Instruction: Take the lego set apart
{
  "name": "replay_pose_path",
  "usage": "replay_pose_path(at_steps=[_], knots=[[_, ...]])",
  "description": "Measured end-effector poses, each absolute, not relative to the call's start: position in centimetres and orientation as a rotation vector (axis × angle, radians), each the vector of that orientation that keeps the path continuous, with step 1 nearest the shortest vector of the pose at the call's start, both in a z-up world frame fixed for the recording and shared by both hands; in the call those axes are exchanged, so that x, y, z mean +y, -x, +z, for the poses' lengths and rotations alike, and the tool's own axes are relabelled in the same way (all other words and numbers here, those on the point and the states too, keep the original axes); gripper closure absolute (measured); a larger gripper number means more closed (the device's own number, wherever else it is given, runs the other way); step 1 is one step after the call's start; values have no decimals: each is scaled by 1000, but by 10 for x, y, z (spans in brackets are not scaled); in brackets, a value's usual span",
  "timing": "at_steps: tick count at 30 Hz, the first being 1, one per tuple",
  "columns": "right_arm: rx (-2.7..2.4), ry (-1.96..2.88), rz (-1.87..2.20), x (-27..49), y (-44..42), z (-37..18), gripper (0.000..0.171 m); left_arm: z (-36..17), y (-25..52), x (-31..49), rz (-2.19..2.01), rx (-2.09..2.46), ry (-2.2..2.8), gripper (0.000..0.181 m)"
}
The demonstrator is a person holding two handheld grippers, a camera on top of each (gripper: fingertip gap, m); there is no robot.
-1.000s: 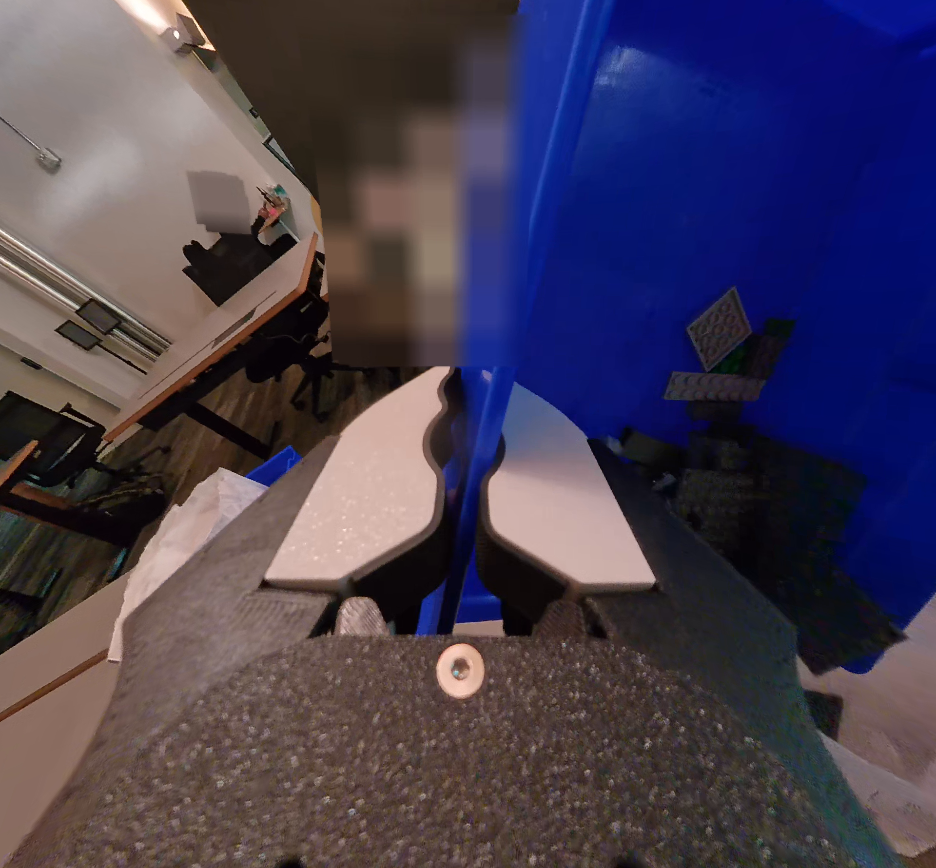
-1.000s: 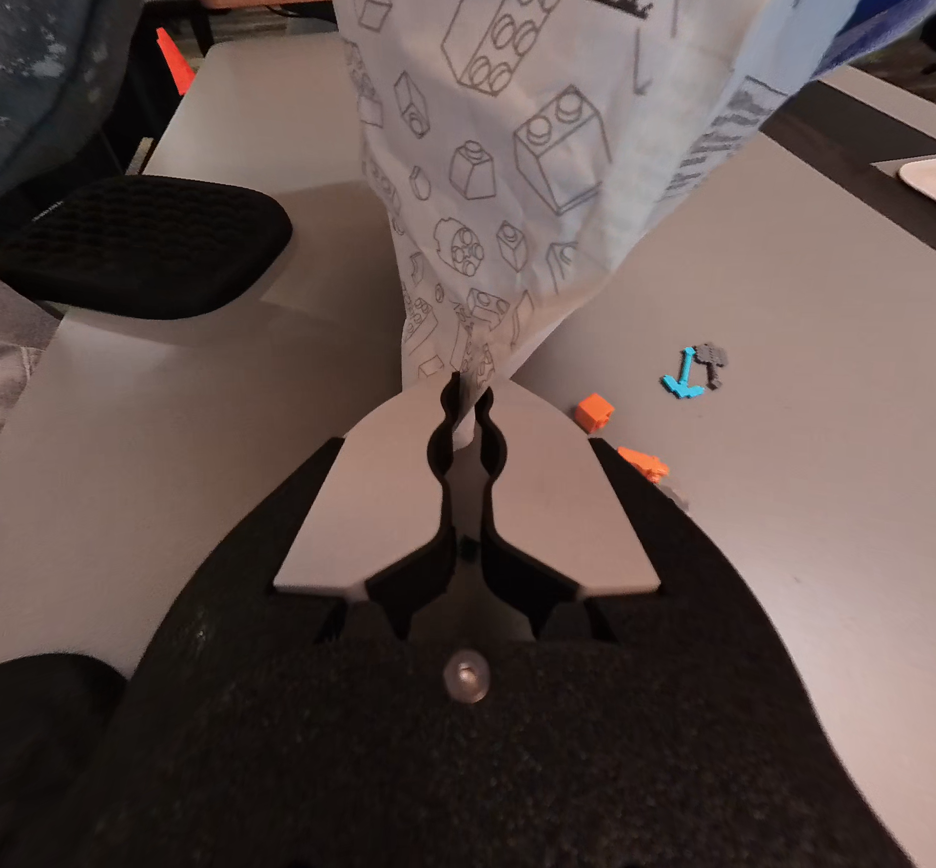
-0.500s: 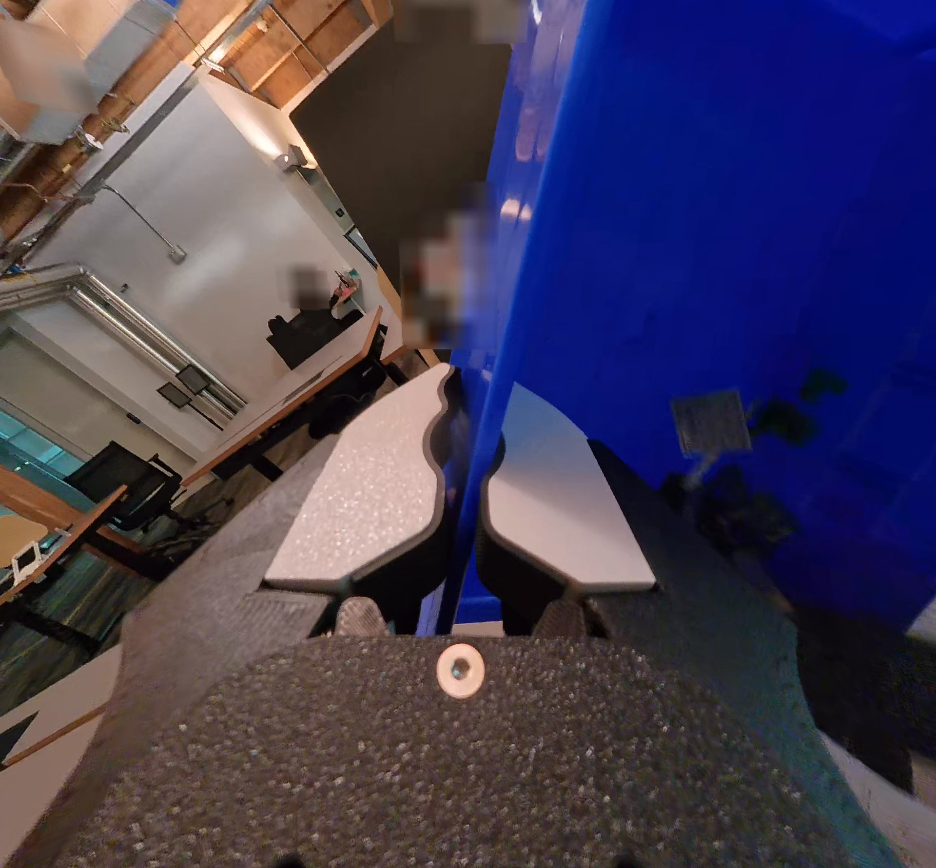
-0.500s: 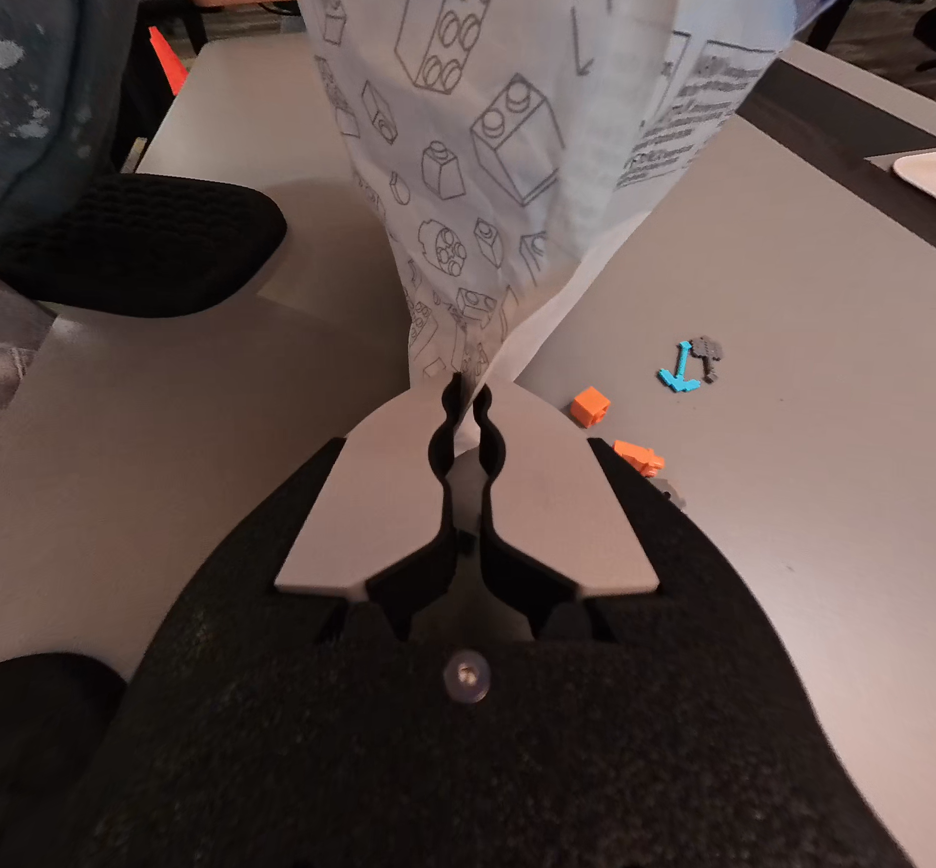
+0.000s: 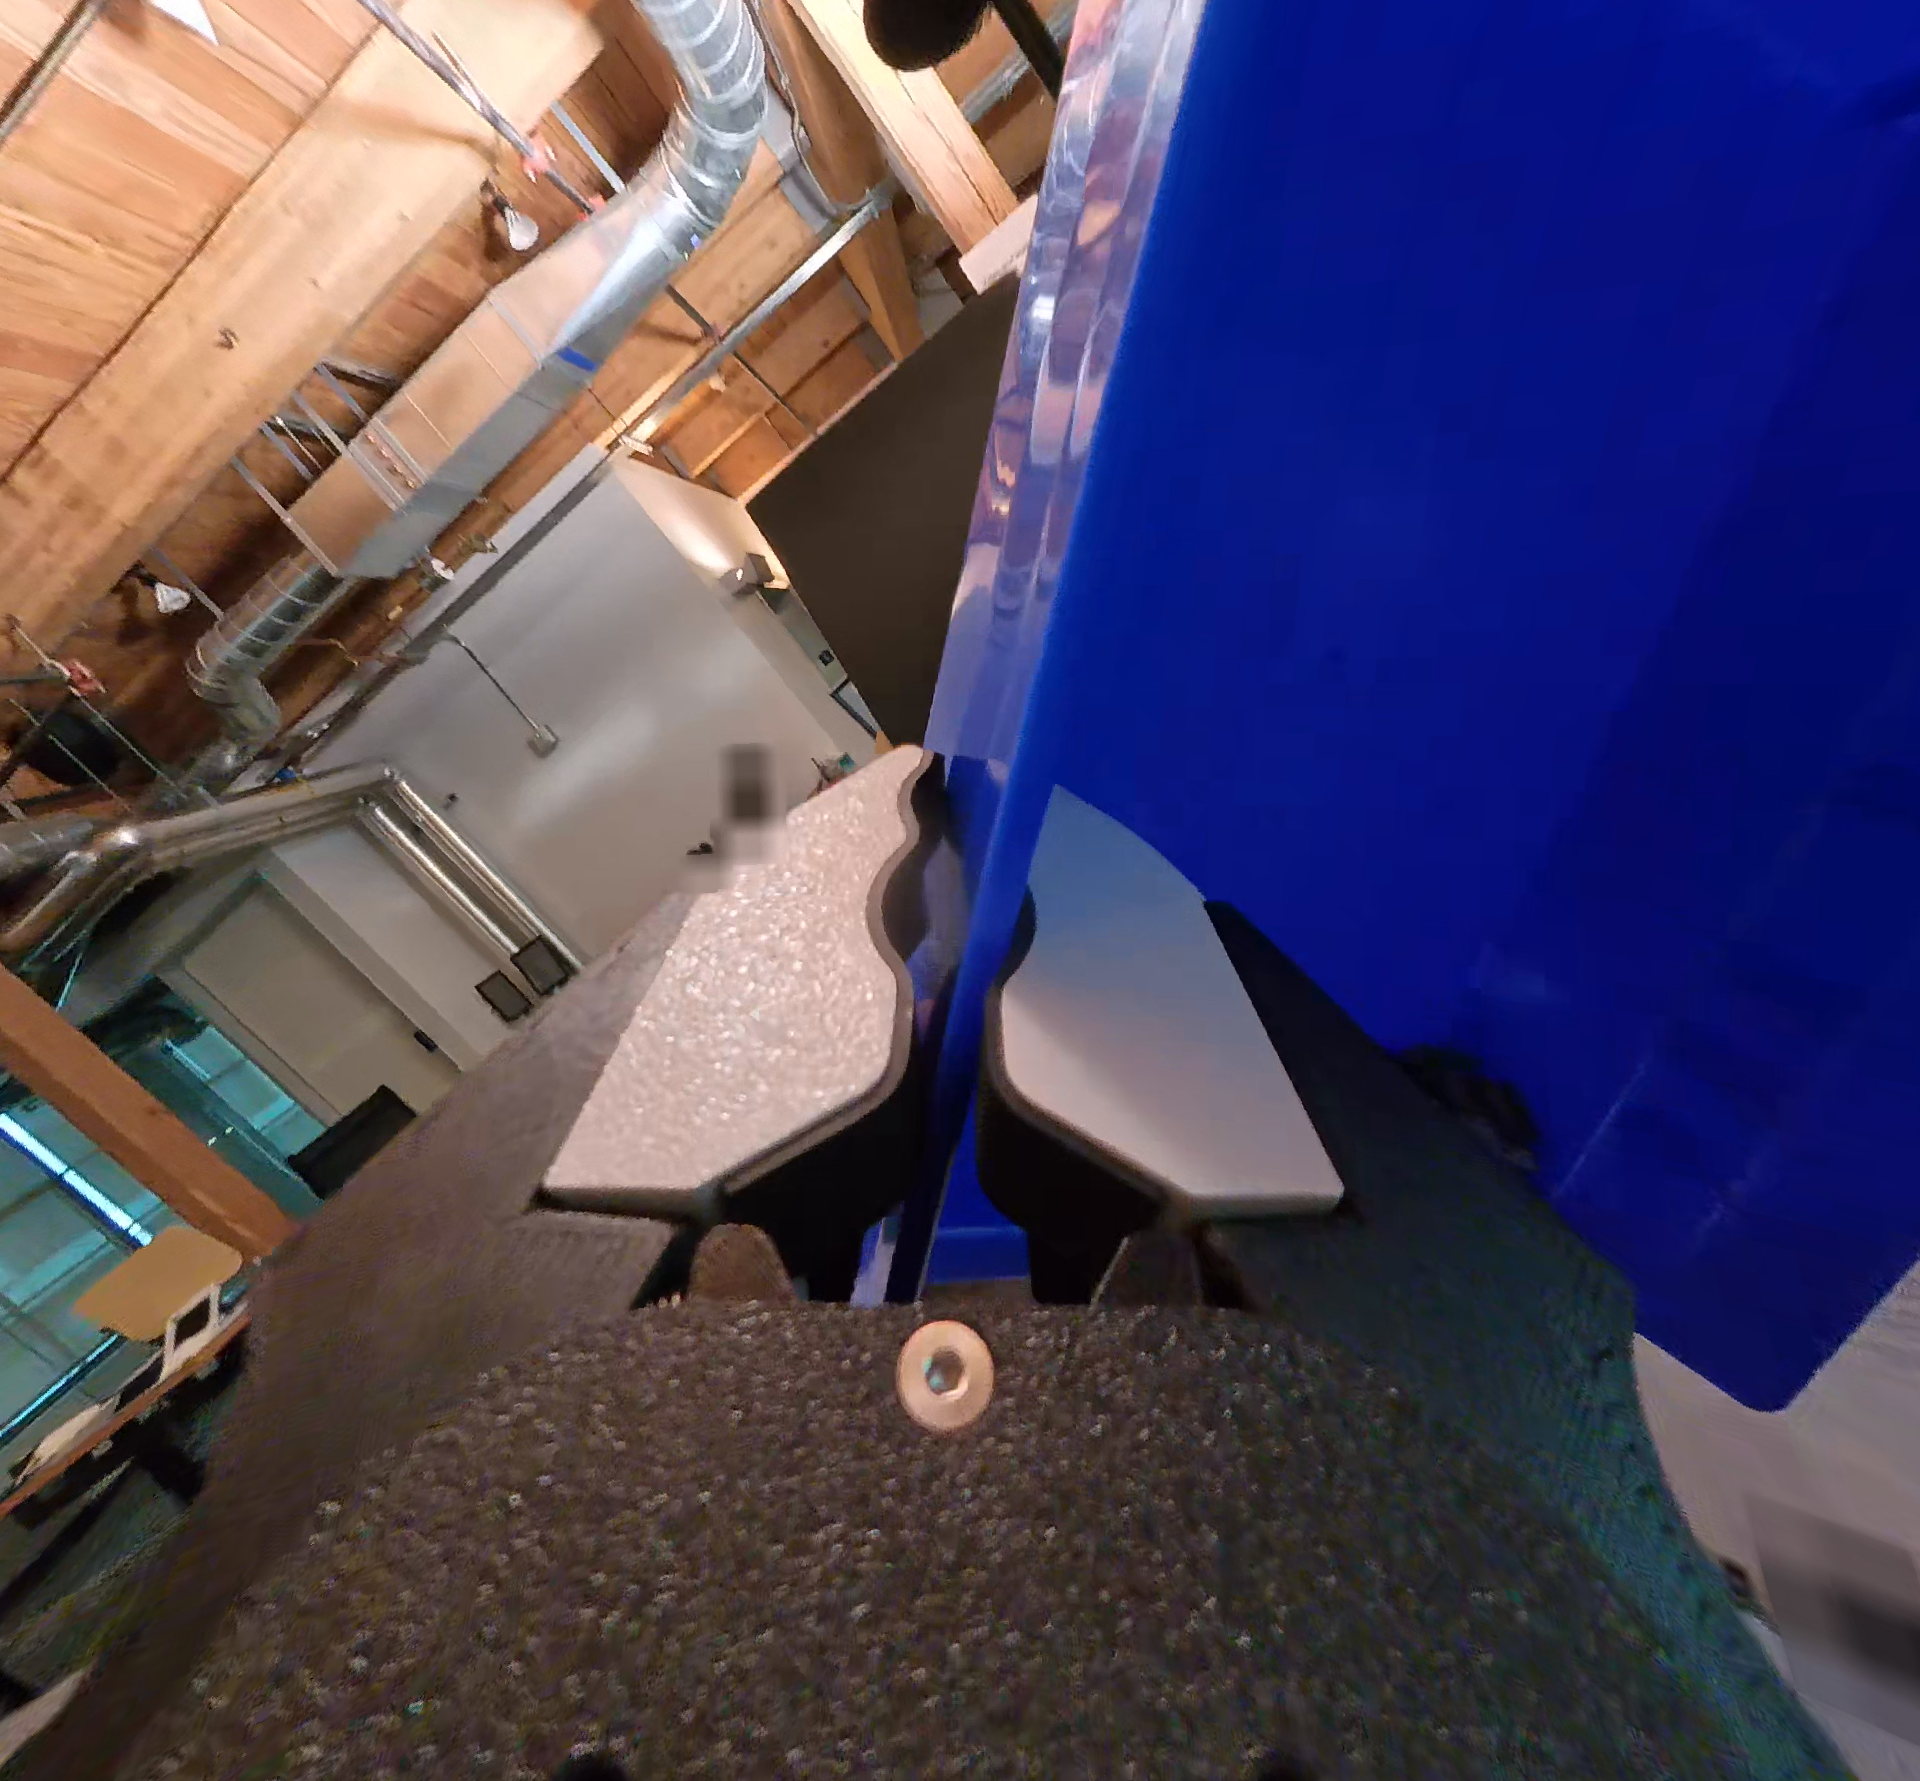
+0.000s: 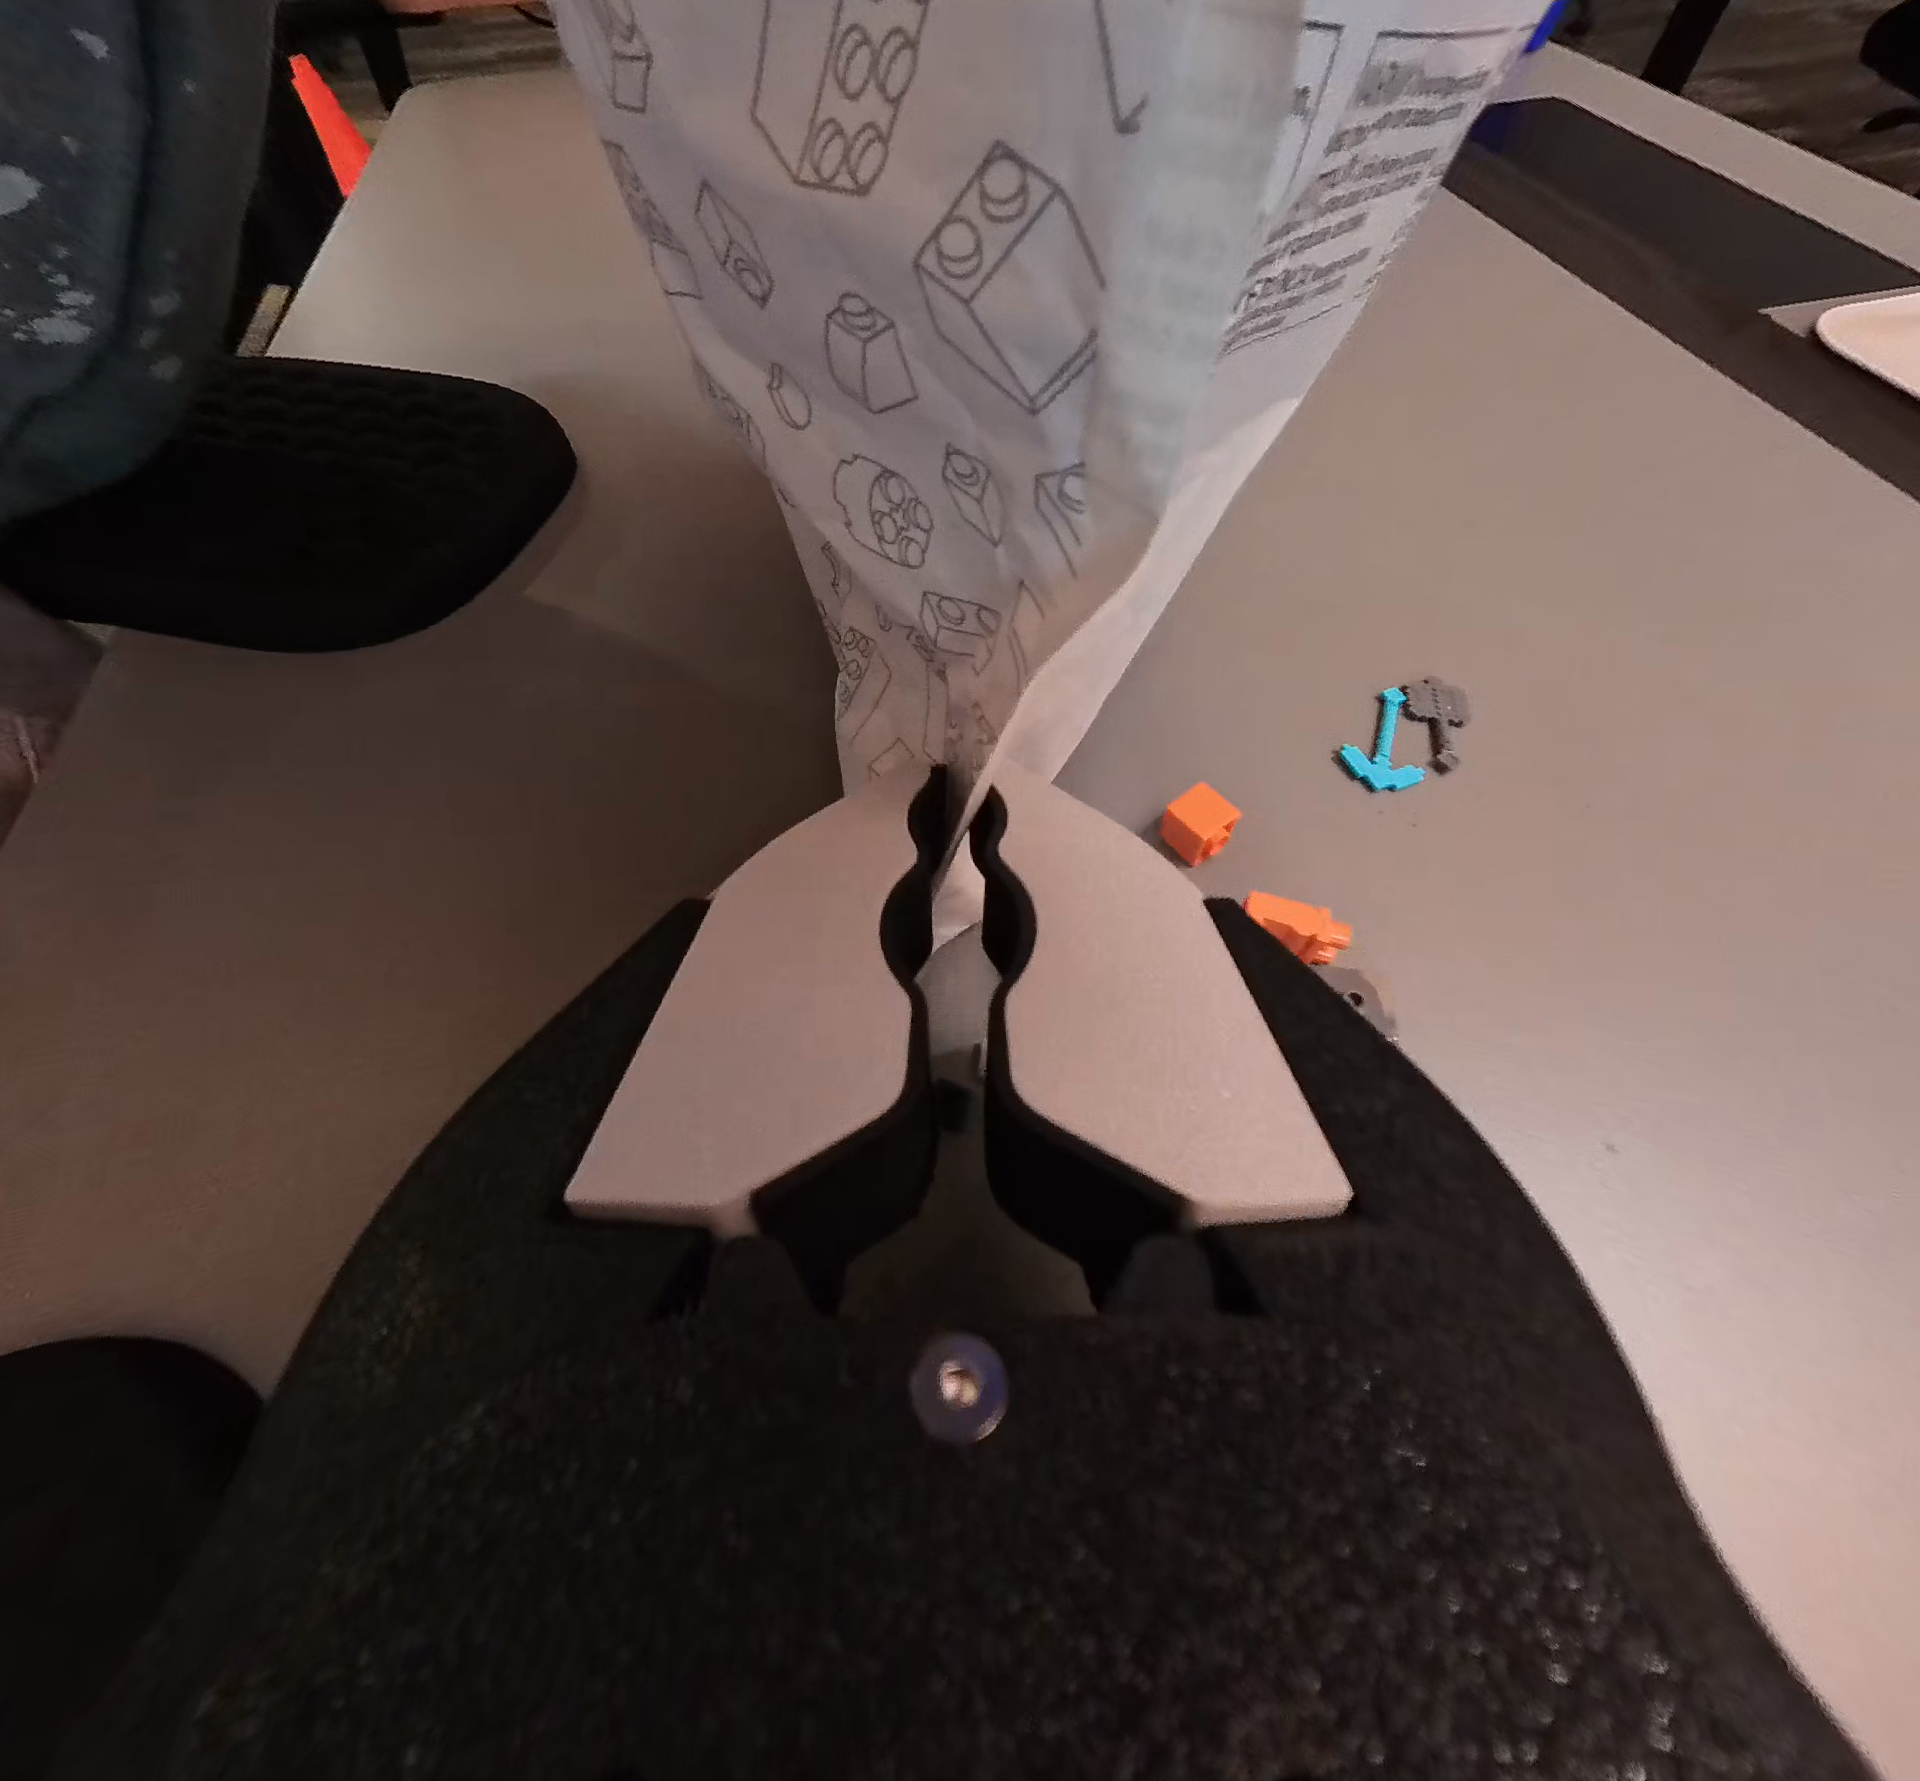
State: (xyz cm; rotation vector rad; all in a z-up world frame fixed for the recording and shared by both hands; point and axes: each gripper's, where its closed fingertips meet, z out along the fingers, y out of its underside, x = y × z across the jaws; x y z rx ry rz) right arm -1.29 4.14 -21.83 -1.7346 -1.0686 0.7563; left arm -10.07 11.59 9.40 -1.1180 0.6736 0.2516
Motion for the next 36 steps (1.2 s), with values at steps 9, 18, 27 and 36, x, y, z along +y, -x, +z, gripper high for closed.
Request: replay_pose_path(at_steps=[9, 18, 27, 36], knots=[[-1040, 1751, 765, 46, 8, -218, 168, 103, 96, 90, 228, 686, 975, 175], [-1034, 1755, 766, 48, 8, -219, 168, 104, 103, 75, 241, 680, 903, 175], [-1041, 1750, 764, 47, 8, -219, 168, 111, 114, 97, 190, 707, 1029, 175], [-1104, 1706, 742, 40, 12, -219, 168, 113, 141, 197, 92, 798, 1526, 174]])
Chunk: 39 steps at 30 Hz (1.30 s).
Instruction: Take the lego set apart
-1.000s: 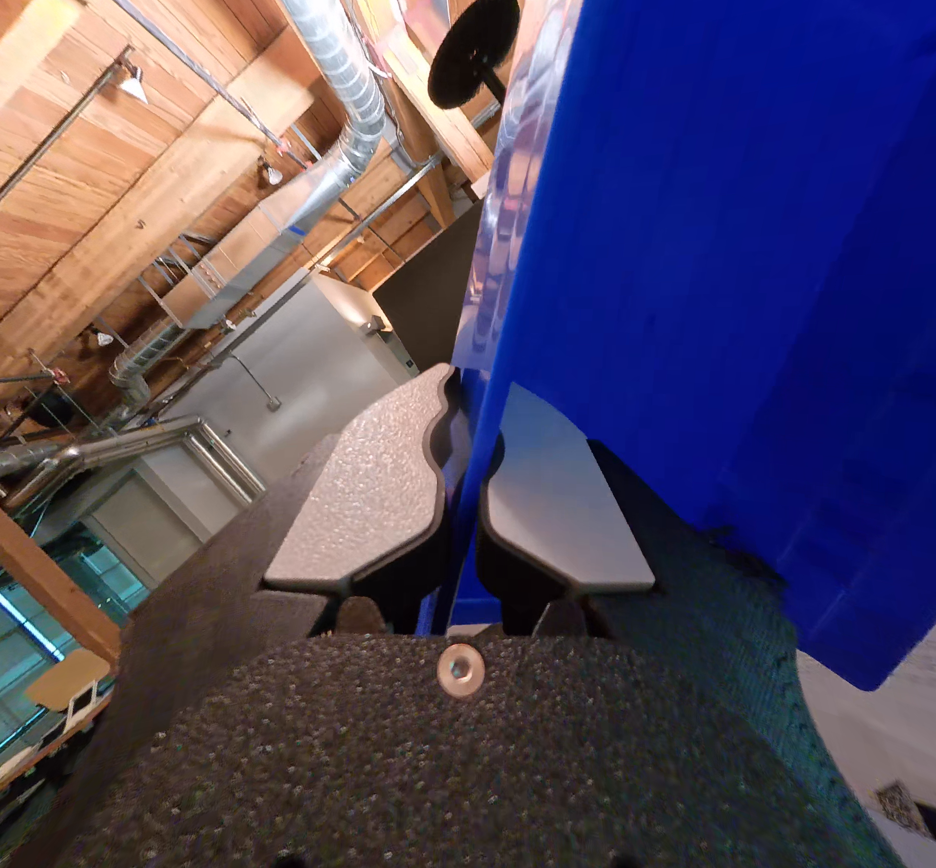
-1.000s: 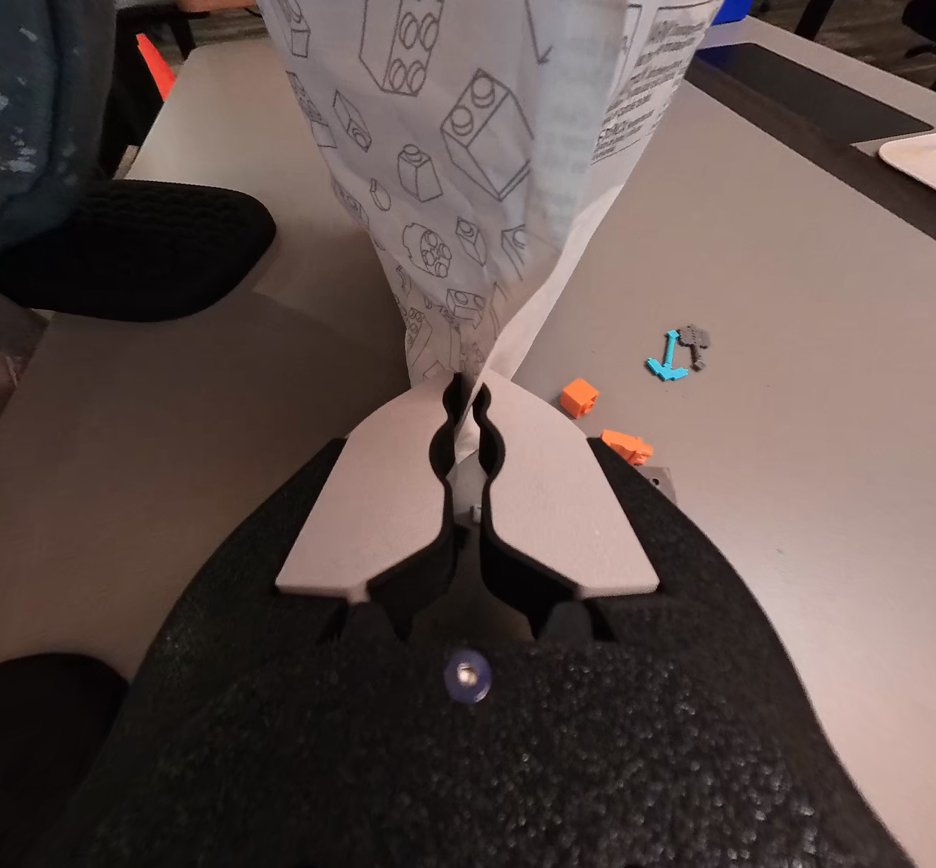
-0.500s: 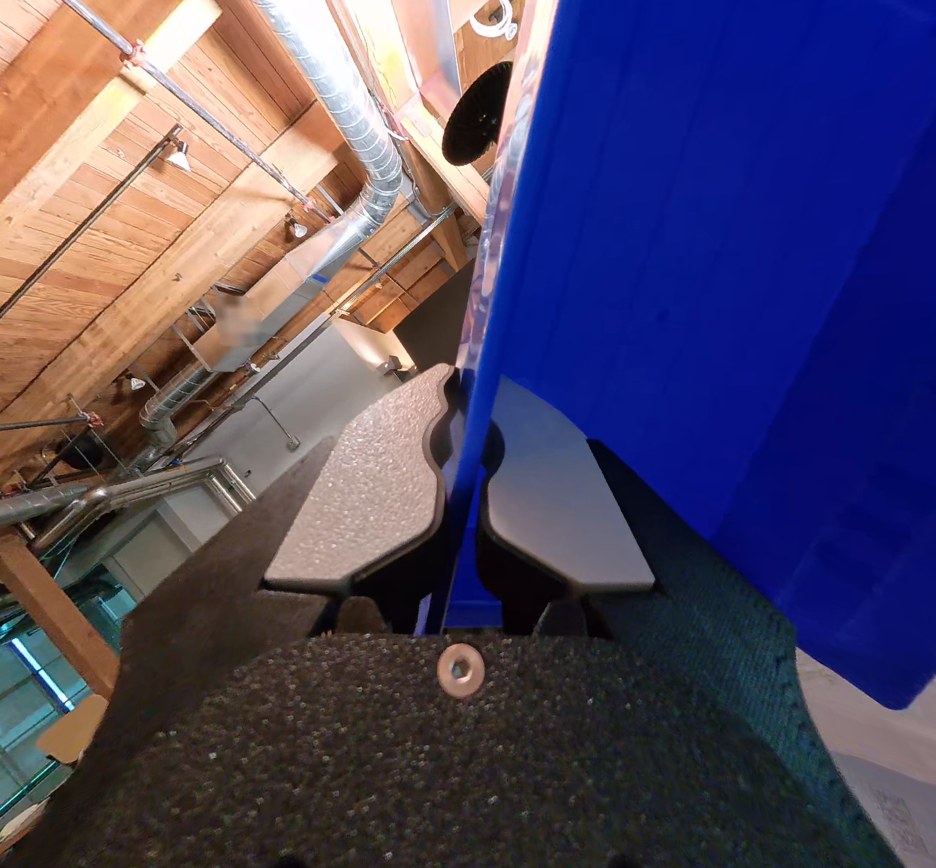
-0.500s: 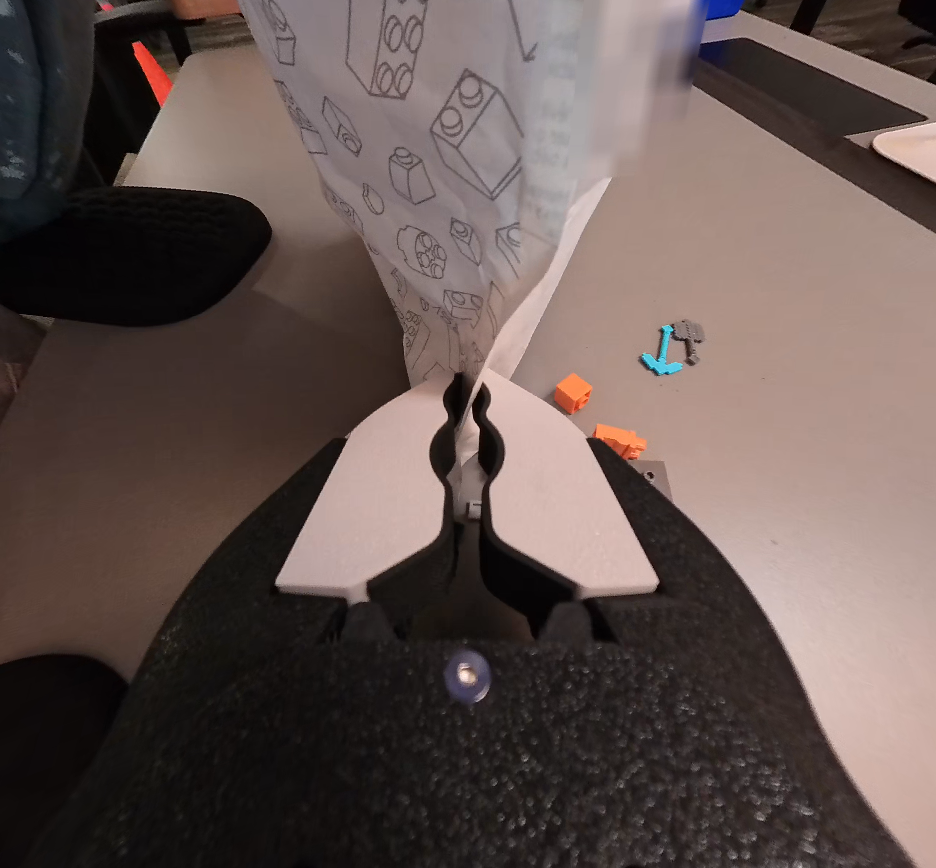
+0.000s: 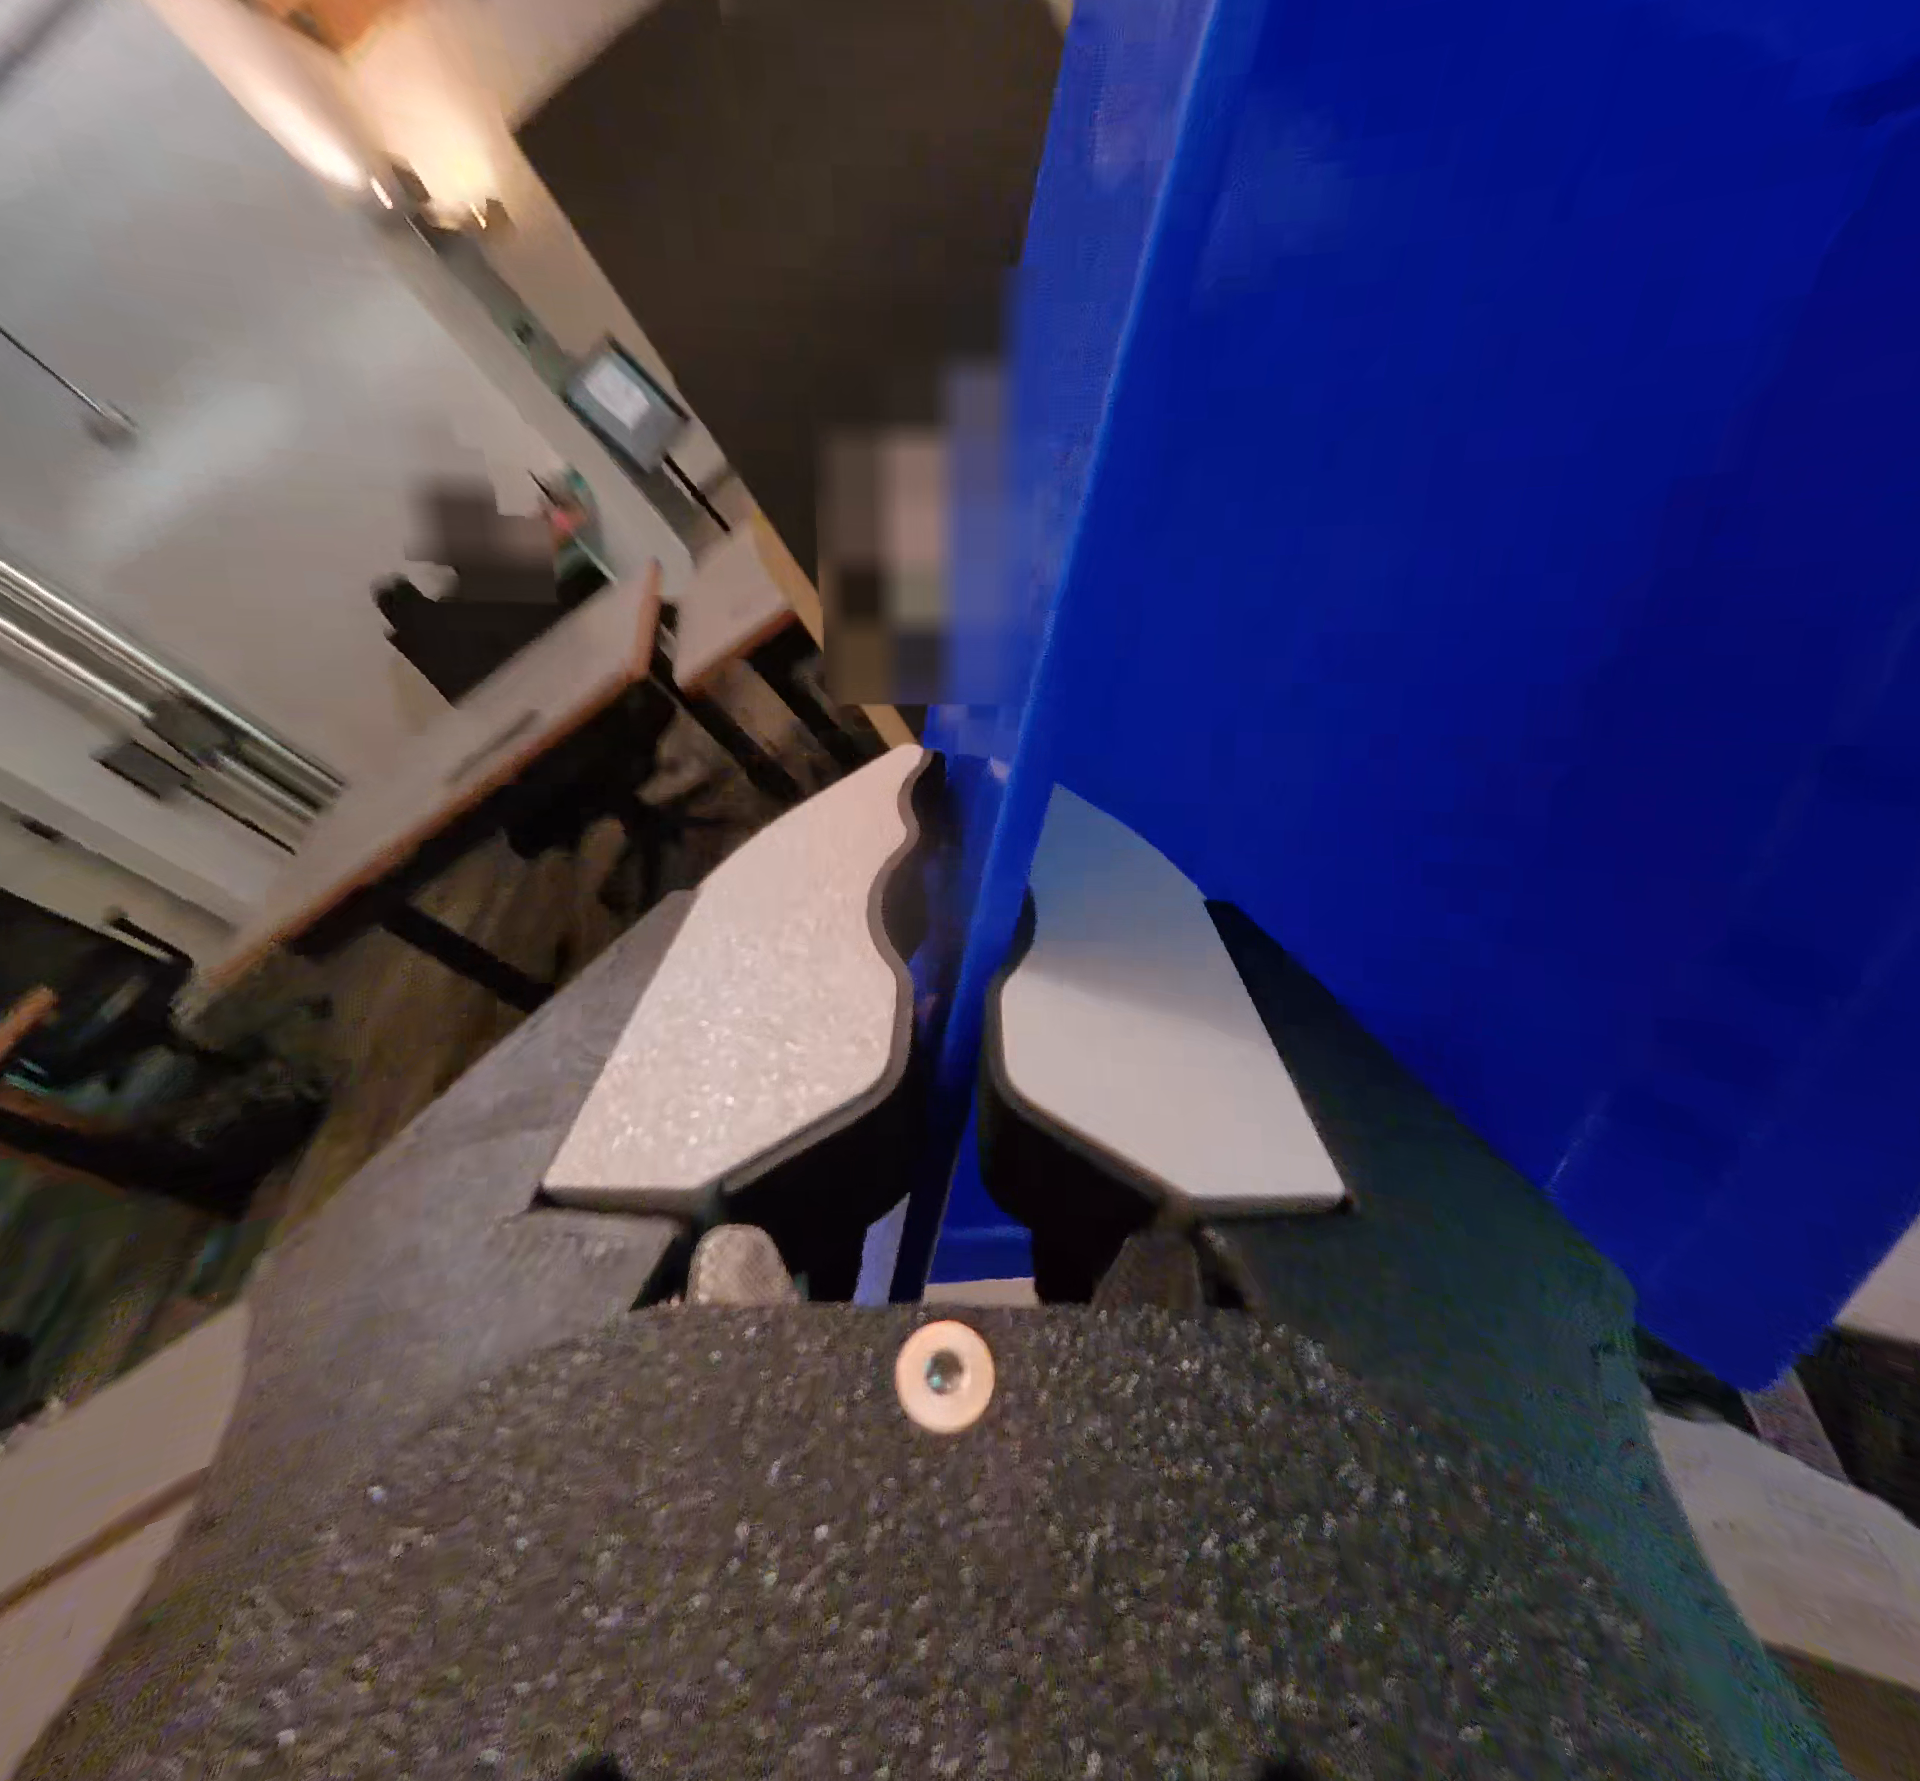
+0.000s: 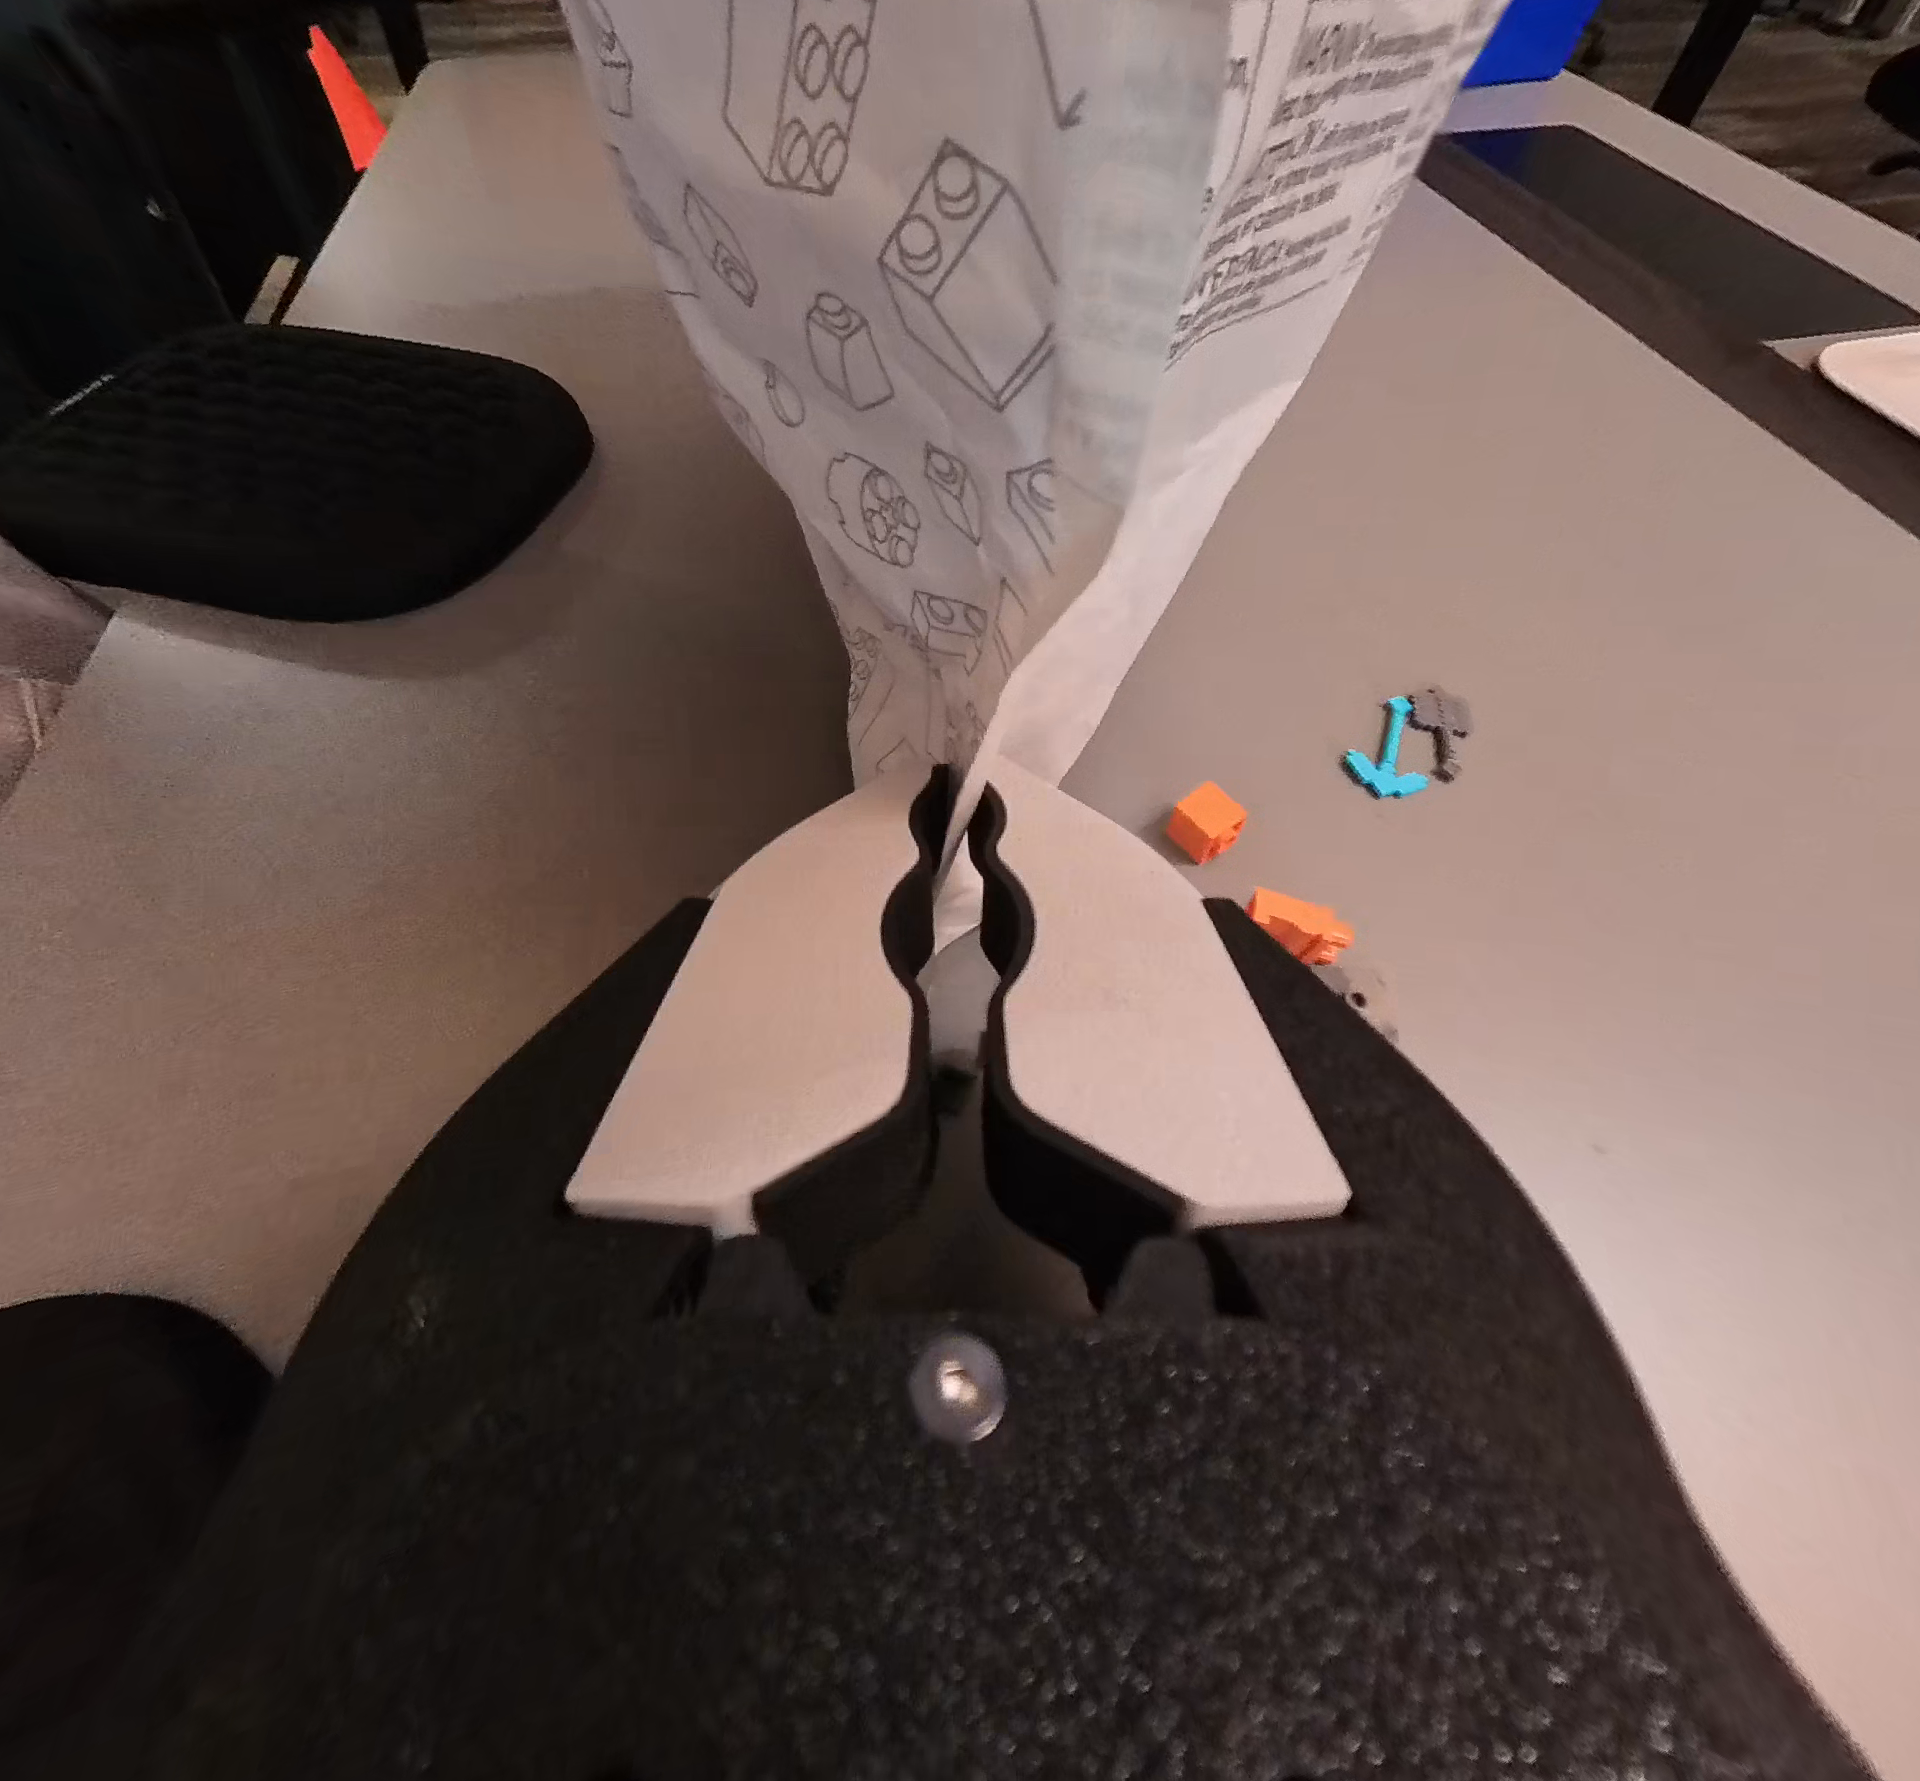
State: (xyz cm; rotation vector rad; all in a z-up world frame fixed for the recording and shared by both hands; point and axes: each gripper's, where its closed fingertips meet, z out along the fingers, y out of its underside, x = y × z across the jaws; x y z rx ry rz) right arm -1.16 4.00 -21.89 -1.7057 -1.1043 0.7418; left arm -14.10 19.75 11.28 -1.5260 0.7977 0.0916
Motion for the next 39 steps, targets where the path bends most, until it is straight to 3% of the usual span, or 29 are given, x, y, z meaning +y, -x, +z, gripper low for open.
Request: replay_pose_path(at_steps=[8, 13, 24, 39], knots=[[-1124, 1697, 751, 36, 11, -219, 169, 84, 235, 274, -154, 637, 2038, 175], [-1154, 1668, 776, 29, 11, -217, 169, 28, 331, 291, -238, 409, 2338, 175], [-1162, 1675, 835, 22, 7, -217, 170, -153, 517, 233, -352, -53, 2680, 174], [-1139, 1697, 881, 22, 6, -216, 170, -231, 595, 175, -297, -403, 2883, 175]])
